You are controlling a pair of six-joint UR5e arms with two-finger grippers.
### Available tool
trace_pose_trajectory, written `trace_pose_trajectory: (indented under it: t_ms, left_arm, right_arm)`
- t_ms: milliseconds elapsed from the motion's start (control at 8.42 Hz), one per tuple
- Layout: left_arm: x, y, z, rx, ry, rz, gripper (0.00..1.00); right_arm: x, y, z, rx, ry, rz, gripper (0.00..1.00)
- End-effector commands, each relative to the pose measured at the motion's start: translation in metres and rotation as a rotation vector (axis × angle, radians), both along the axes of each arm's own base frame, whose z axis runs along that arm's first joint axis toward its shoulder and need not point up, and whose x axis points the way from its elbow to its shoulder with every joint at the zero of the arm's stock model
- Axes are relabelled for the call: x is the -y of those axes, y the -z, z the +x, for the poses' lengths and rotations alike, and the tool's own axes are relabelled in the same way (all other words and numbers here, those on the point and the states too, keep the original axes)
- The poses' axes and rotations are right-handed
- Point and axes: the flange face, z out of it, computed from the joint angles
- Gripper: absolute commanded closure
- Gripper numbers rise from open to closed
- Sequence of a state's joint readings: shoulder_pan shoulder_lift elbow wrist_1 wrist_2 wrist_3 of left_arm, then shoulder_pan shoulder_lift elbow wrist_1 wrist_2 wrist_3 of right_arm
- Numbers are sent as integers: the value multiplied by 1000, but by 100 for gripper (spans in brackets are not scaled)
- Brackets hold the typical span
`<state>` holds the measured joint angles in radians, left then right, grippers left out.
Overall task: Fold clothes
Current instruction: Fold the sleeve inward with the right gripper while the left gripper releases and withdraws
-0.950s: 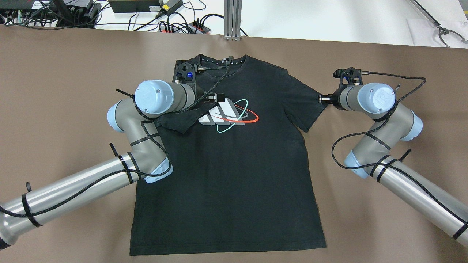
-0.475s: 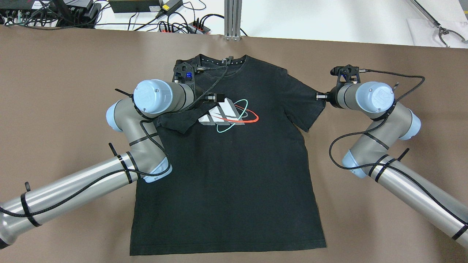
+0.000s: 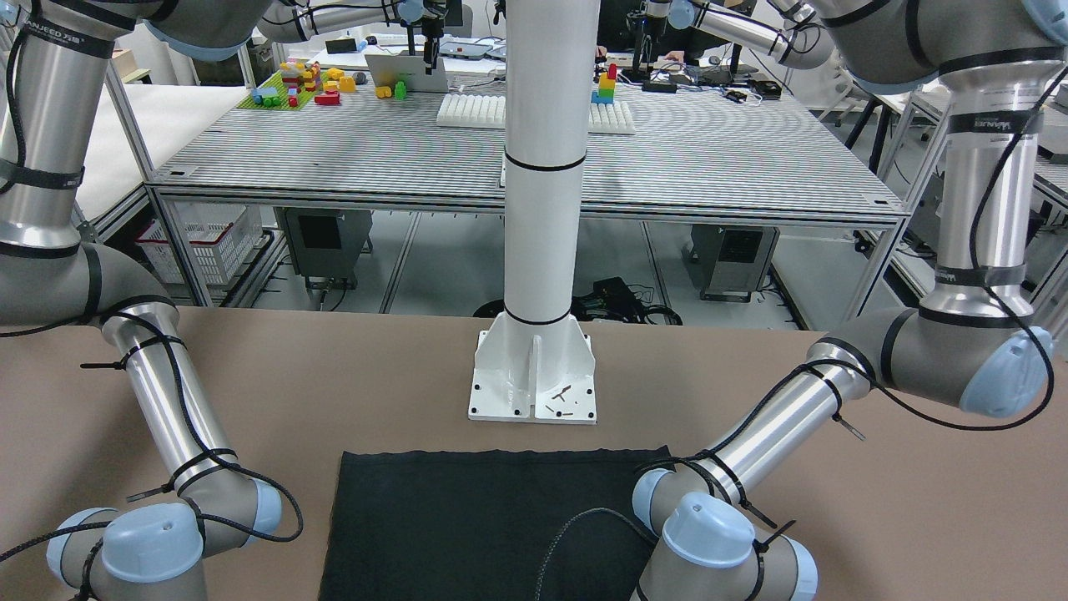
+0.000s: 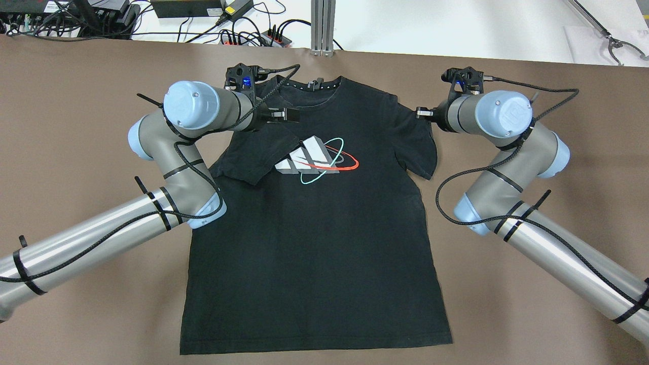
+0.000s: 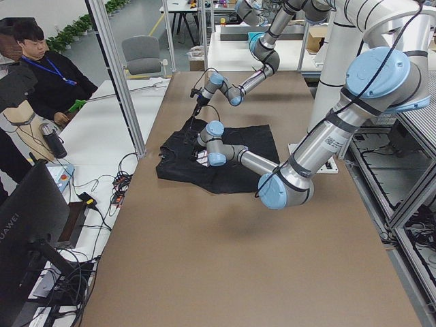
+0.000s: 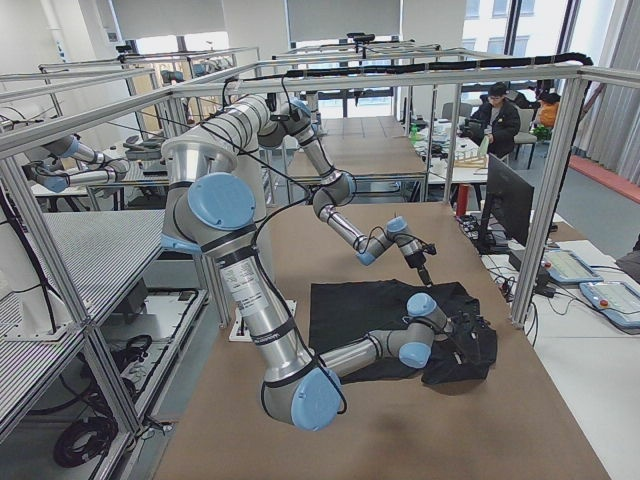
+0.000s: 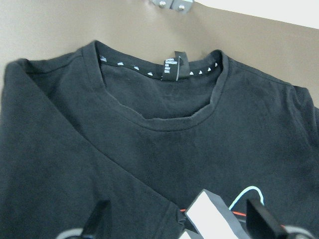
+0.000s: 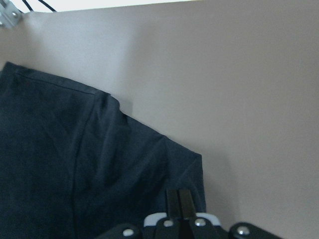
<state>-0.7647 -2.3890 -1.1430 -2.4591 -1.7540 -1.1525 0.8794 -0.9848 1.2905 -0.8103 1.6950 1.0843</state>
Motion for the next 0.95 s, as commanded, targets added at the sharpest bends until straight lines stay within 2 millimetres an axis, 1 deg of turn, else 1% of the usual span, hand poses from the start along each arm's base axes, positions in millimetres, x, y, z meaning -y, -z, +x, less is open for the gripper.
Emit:
trace_pose_trajectory:
  t_ms: [0,119,238,356,475,594,713,831]
  left_arm:
    - [28,-18,-43,23,-5,-1,5]
    - [28,-22,-44,28,-5,-2,5]
    - [28,-23,-44,30,-5,-2,5]
    - [28,-23,-44,30,-5,-2,5]
    - [28,-26,-45,32,-4,-4,5]
    - [27,-29,-45,36,-4,-6,5]
    - [27,-30,-45,37,-4,-8,5]
    - [27,-30,-44,37,-6,-8,5]
  right_arm:
    - [-7,107,-29,94,-43,-109,100]
    - [-18,138,-57,109,-34,-136,100]
    - [-24,161,-75,114,-42,-149,100]
    - [-36,161,-98,95,-58,-139,100]
    - [-45,150,-119,59,-77,-128,100]
    - [-47,143,-130,36,-86,-127,100]
    - [-46,136,-134,23,-85,-134,100]
    - [-45,133,-139,13,-90,-135,100]
